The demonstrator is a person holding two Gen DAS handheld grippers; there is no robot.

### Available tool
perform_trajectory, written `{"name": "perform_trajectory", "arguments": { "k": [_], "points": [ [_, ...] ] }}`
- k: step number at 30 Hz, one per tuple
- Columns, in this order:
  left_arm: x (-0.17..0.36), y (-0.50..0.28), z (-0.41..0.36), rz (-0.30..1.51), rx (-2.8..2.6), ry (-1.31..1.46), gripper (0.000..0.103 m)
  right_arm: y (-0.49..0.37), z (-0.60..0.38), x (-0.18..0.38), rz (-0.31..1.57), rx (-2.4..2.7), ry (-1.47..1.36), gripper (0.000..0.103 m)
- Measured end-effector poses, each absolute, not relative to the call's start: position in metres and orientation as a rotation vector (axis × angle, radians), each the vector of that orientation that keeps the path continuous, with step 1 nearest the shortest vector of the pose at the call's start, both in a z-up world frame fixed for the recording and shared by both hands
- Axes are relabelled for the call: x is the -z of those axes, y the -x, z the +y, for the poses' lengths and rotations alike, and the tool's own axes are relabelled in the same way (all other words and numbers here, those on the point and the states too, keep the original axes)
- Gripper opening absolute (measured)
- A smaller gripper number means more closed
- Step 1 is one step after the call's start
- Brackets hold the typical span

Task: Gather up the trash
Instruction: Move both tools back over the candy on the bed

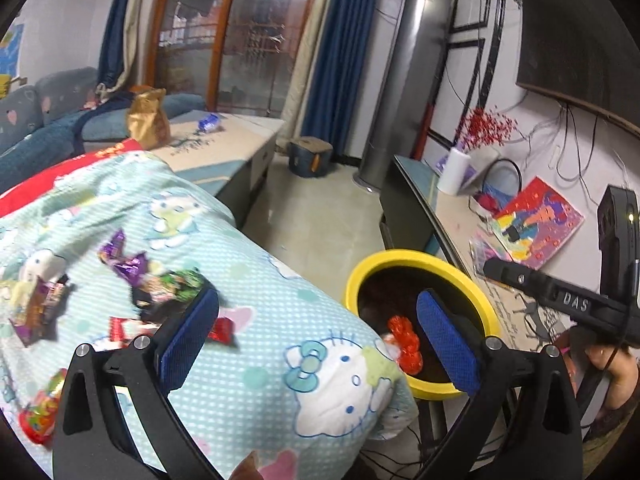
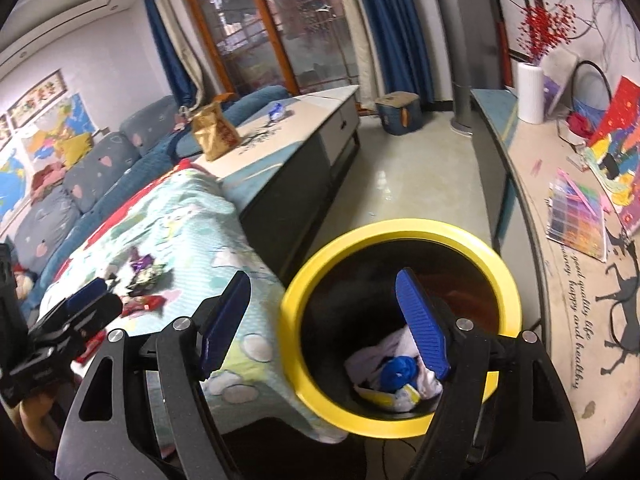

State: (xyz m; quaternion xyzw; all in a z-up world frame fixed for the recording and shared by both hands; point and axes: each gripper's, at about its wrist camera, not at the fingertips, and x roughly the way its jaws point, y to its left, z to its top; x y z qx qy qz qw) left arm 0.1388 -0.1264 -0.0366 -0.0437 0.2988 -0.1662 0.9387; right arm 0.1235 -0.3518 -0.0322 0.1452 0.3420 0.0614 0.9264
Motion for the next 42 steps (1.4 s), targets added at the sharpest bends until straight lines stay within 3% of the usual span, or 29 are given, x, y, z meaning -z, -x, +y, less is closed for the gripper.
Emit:
{"name": "perform_trajectory", "arguments": {
  "k": [23,42],
  "points": [
    [0.008,-0.119,-0.044,0.492,0.148,0.146,0.097,-0.103,-0.262,0.007,0.639,-0.380,-0.182,0.067],
    [0.020,-0.108,0.039,0.536,-0.001,0.158,0.096,-0.127,-0.171,0.019,0.728,-0.563,-0.021,0.067]
  ]
}}
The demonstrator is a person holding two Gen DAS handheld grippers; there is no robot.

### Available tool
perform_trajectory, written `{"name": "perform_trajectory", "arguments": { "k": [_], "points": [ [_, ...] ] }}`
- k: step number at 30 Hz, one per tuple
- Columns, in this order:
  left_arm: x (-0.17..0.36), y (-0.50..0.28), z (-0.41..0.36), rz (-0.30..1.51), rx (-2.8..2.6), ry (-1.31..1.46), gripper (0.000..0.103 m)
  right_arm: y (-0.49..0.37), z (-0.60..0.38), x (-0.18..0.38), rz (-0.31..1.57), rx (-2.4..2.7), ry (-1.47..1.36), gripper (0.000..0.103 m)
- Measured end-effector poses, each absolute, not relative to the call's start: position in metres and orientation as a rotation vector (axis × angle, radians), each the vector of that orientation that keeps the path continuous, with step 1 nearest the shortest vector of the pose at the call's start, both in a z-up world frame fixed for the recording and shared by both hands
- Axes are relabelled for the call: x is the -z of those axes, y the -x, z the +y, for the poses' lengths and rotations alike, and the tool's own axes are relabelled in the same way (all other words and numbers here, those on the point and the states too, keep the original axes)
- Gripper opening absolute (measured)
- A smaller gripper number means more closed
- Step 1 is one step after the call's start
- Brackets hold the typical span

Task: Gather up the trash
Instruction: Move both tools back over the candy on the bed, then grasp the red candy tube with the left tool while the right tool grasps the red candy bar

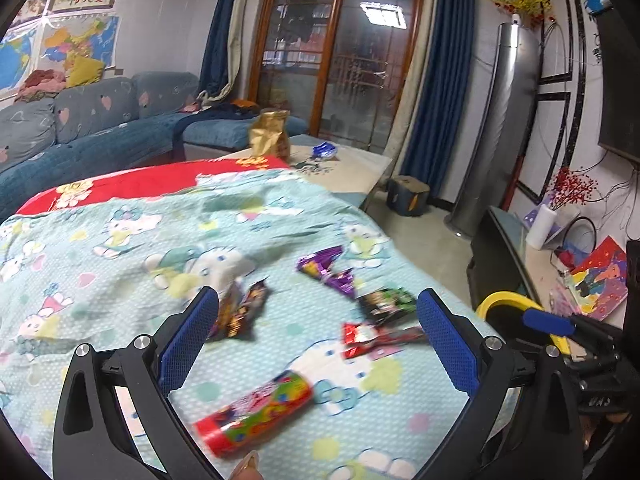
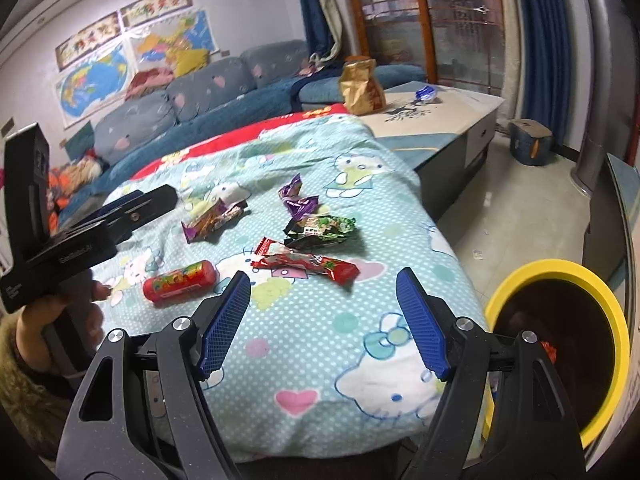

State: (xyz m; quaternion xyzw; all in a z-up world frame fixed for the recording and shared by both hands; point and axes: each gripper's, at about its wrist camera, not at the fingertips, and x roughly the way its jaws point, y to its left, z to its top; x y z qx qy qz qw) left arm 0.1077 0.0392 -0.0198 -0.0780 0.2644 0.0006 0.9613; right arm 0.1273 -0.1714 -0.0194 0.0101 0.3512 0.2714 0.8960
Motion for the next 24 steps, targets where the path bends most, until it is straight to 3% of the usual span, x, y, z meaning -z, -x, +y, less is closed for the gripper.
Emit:
{"name": "perform_trajectory", "arguments": {
  "k": [17,21,24],
  "points": [
    [0.076,-0.109,0.067,0.776,0.089,0.114,0.096,-0.182,-0.121,0.062,0.856,-0.586,0.196,0.067],
    [0.086,-0.110,0.067,0.811,0.096,0.104,0.095,-0.192,-0.113,0.072,0.881,-0.595,0.227,0.061],
    [0.092,-0.110,0.066,0.835,0.109,0.106,0.095,-0.195,-0.107,0.076,0.897,-0.613,0.247,0.050]
  ]
}}
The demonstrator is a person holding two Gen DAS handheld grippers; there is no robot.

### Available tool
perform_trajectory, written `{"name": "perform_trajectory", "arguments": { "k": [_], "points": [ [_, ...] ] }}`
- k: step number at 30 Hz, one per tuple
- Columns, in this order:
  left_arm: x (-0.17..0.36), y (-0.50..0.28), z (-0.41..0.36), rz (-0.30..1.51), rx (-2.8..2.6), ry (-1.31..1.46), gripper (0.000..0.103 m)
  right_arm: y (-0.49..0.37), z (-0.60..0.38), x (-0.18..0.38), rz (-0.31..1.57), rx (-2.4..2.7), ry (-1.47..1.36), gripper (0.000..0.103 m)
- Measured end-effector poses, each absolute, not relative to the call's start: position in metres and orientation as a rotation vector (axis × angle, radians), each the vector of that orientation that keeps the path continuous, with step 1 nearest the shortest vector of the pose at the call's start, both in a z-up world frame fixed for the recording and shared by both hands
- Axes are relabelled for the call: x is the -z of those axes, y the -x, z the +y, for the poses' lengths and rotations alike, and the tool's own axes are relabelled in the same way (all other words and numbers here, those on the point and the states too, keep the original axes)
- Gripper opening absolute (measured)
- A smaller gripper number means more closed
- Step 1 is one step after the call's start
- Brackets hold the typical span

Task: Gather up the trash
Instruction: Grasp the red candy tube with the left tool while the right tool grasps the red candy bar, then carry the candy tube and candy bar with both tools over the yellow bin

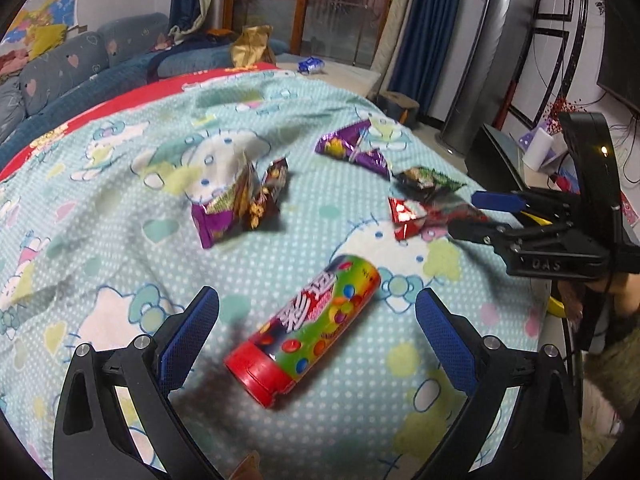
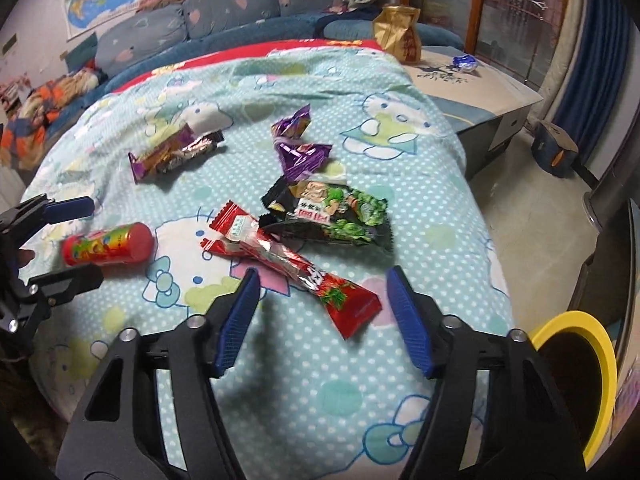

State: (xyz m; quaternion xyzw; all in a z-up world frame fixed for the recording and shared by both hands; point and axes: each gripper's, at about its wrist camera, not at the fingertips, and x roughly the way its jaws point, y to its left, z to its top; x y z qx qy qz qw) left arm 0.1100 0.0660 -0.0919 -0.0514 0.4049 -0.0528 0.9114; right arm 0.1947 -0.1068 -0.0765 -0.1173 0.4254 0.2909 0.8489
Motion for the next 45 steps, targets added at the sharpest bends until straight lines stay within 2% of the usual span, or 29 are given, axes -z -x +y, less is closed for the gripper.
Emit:
{"name": "perform_trajectory", "arguments": {
  "k": [2,4,11,19,27,45],
  "points": [
    [0.095,-0.109,0.064,0.843,0.118,0.103,0.091,-0.193,-0.103,0.081,0.915,-0.641,0.262,0.038],
    [0.098,-0.108,0.062,0.854,0.125,0.103,0.081,-0.189,-0.100,0.084,0.929,-0.669,0.265,0.020],
    [0.102,-0.104,0.056,0.867,0.127,0.100,0.067,-0.173,-0.104,0.083,0.940,-0.713,0.192,0.018],
    [0.109,-0.097,0.053,0.898,0.113,0.088,0.036,-0.155,-0.112,0.083,0.944,-0.712,0.107,0.018],
    [0.101,-0.090,0.051,0.865,0.114,0.114,0.030,-0.136,-0.118,0.080,0.930,-0.706,0.067,0.018],
    [0.050,-0.087,0.030,0.724,0.143,0.112,0.030,-0.122,-0.156,0.051,0.837,-0.653,-0.065,0.017]
  ]
}}
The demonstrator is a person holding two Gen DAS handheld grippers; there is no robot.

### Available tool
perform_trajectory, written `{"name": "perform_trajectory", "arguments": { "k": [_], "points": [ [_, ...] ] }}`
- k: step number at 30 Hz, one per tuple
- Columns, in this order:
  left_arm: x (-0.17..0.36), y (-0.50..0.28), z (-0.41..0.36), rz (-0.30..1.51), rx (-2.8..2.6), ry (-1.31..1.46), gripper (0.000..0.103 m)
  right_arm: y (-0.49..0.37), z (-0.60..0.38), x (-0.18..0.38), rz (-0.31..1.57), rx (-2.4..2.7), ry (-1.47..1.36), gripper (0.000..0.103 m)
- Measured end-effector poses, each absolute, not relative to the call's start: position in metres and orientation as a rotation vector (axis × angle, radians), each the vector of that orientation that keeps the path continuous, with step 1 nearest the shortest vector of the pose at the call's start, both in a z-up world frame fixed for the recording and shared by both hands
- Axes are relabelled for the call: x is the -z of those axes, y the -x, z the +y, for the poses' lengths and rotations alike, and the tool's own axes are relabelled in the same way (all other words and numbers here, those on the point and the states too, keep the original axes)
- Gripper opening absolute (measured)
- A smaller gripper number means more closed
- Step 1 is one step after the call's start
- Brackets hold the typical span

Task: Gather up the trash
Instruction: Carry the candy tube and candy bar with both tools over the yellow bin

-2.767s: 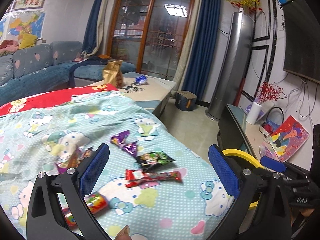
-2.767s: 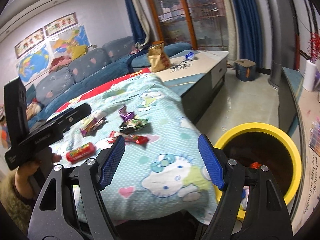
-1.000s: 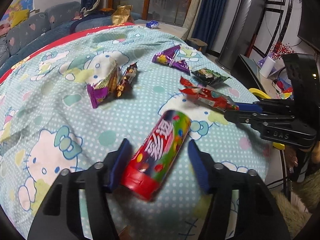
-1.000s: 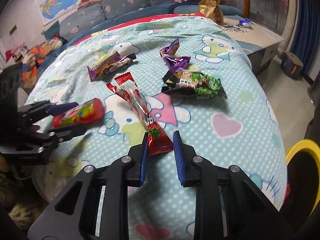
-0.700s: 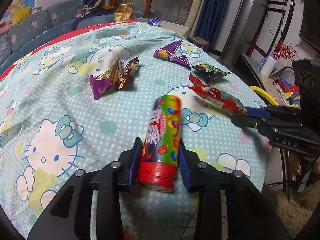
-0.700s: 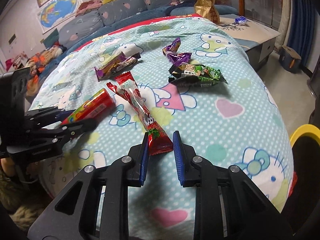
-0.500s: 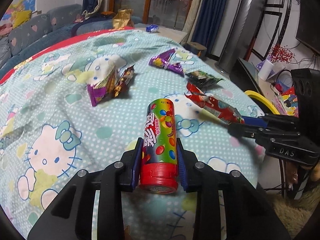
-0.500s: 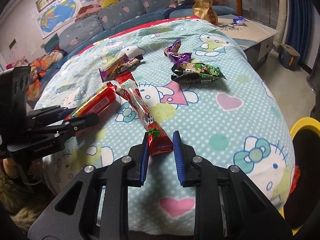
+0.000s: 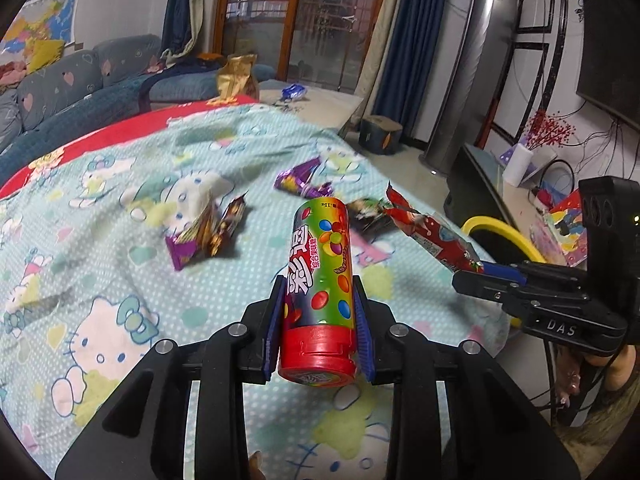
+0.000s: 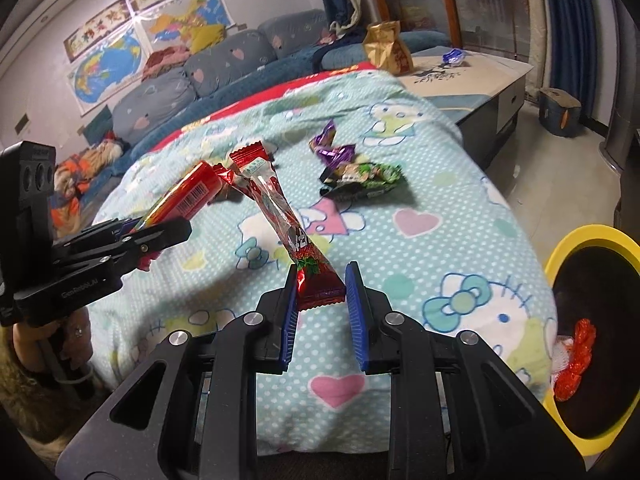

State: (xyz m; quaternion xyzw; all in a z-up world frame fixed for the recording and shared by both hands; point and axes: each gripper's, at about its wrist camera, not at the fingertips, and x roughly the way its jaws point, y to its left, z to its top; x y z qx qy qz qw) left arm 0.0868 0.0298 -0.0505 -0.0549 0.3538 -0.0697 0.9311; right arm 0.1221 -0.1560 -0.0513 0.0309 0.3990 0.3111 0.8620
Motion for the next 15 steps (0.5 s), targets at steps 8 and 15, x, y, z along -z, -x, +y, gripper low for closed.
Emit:
{"name": "perform_trajectory", "arguments": {
  "k": [8,15],
  "points": [
    [0.036,-0.088,0.011,0.694,0.179,0.101,0.030,-0.120,-0.177,0.042,0.800,-0.613,-0.108,0.017],
    [0.030,-0.093,-0.005,0.685,0.211,0.093,0.030,-0.119,-0.199,0.036,0.777,-0.579,-0.135,0.017]
  ]
}}
